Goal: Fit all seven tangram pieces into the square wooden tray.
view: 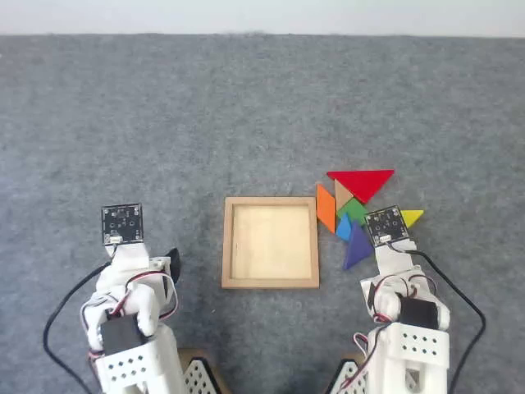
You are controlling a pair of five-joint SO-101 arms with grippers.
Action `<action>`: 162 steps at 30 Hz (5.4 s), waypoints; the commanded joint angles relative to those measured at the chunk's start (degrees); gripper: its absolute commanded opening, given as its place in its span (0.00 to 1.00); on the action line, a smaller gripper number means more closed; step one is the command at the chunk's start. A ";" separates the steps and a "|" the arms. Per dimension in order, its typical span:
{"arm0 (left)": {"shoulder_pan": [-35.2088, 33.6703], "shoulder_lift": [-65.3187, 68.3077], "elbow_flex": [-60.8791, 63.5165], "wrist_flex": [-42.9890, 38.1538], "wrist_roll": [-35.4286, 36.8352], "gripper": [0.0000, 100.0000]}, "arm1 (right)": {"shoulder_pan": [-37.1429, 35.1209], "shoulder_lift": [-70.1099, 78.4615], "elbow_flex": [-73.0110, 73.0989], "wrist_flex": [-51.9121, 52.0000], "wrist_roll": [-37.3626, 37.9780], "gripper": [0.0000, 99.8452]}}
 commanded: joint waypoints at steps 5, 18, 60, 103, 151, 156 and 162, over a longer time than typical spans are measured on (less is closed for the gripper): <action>-0.26 -0.88 -0.48 0.26 0.53 0.24 | -5.67 -0.57 -0.44 -0.66 -0.18 0.06; -0.35 -0.88 -0.48 0.26 0.53 0.24 | 7.78 -0.57 -4.75 -5.67 13.45 0.06; -0.35 -0.88 -0.48 0.26 0.53 0.24 | -8.04 83.30 -72.09 0.22 -43.87 0.21; -0.35 -0.88 -0.48 0.26 0.53 0.24 | 0.75 103.60 -85.71 13.49 -46.77 0.32; -0.35 -0.88 -0.48 0.26 0.53 0.24 | 1.01 103.60 -96.79 14.55 -80.44 0.31; -0.35 -0.88 -0.48 0.26 0.53 0.24 | 4.18 103.60 -95.30 14.55 -80.09 0.23; -0.35 -0.88 -0.48 0.26 0.53 0.24 | 4.09 103.60 -95.21 14.55 -80.00 0.23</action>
